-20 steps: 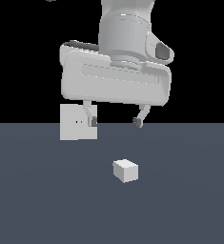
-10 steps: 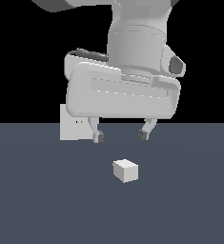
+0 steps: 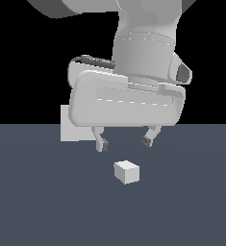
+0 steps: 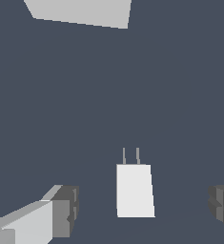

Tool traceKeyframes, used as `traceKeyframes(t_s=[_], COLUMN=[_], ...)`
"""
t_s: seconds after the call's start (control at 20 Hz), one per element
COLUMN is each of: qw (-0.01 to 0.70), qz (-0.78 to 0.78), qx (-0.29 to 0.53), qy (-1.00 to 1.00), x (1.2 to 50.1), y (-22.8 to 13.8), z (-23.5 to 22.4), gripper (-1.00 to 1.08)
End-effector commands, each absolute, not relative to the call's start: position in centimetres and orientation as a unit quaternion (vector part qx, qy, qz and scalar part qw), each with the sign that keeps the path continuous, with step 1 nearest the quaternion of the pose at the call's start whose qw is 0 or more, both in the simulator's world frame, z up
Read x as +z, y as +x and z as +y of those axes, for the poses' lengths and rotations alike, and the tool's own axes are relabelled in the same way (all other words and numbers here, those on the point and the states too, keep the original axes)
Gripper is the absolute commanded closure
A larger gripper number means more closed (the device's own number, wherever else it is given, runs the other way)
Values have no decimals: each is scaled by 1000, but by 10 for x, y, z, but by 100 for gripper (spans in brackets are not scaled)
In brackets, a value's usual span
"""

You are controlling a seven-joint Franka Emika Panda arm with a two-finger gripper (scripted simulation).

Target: Plug the charger into the wall socket.

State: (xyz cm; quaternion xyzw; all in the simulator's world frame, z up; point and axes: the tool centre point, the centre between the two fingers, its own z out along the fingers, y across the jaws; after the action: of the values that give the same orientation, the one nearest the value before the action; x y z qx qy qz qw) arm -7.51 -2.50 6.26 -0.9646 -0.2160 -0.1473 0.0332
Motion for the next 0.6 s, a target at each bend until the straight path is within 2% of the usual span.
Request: traceKeyframes(t_s=[0.0,0.55], qw=[33,33], qz=[-216,-217], qx=[-147,-147], qy=[-965,-964], x=[63,32], y=[-75,-76], z=[-25,-25], gripper=[-92,-92])
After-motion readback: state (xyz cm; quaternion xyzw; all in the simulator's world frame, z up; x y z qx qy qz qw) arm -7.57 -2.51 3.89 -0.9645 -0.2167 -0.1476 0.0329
